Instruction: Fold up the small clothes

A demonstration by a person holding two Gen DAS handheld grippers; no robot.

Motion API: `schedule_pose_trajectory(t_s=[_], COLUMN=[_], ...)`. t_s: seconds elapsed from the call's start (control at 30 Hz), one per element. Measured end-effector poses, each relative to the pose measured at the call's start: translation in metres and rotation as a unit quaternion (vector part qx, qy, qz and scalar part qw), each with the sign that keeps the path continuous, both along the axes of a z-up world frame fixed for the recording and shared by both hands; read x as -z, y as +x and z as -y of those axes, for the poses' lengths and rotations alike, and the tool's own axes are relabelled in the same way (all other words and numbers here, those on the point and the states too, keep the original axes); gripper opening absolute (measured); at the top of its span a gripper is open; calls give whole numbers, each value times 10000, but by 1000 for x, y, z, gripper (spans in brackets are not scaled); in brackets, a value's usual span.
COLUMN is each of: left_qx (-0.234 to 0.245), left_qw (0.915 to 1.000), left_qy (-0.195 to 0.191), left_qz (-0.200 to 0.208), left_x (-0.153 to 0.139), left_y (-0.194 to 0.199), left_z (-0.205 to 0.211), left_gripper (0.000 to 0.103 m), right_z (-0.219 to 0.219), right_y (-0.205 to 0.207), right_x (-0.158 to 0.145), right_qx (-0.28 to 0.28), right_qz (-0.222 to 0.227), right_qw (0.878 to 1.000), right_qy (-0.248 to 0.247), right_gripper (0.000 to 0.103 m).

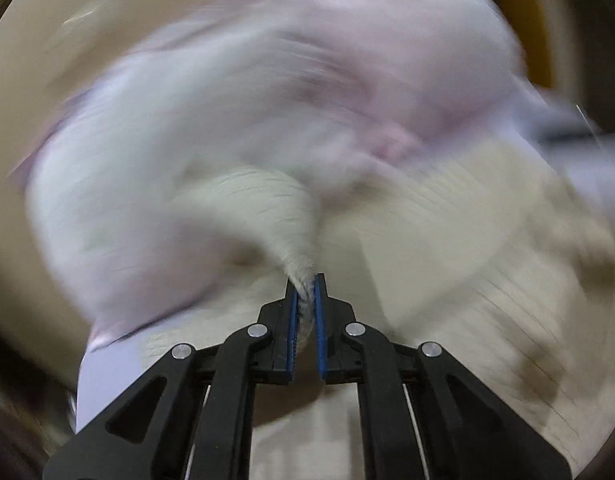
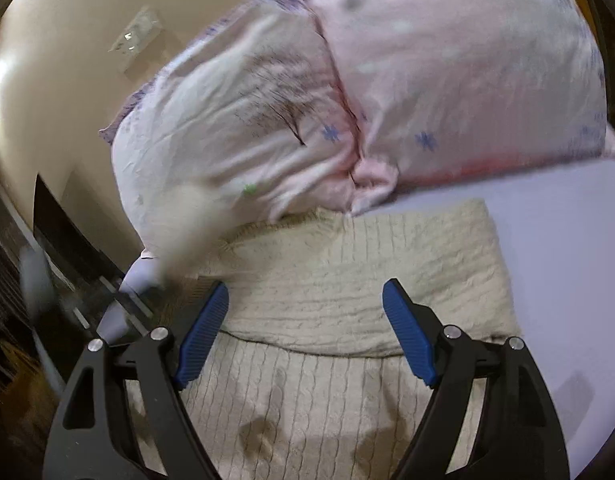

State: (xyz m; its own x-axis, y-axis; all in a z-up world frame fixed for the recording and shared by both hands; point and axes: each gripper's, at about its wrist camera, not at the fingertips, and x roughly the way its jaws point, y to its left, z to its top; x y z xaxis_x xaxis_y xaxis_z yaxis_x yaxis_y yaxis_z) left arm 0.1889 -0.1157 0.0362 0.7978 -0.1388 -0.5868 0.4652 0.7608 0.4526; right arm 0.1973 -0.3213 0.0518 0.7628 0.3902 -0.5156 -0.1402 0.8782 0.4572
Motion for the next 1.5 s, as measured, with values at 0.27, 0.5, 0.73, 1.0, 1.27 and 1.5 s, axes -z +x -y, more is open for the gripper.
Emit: schedule_pose_trajectory(t_s=[0.27,0.5,0.73,1.0,1.27,1.5], left_qx=[63,-821,-1148,-1061,-982,-898], left_qw=[9989,9707,9574,9572,9545,9530], left_qy=[-317,-1825,-2083,-2106,-2243,-2317], left_qz=[-344,-1328,-1636,-1676,-1705,-1733], left_x=[8,-3,18,20,21,20], left_y=[-43,-62,-72,-67,-64,-63], left_z=[-27,-138,-167,-150,-154,-150], left_gripper=[37,45,49,54,56,56], right_z=[23,30,26,-41,-12,-3], right_y=[28,53,72,148,112,93], right_x=[30,48,50,52,40,66], right_qx=[-118,331,411,35,105,-41], right_qz=[-884,-1300,-1331,-1558,-1421,-1999], right_qw=[9936,9892,9899,9852,9897,9748], right_qy=[695,589,-258,-720,162,985], right_gripper=[55,37,27,25,43,37])
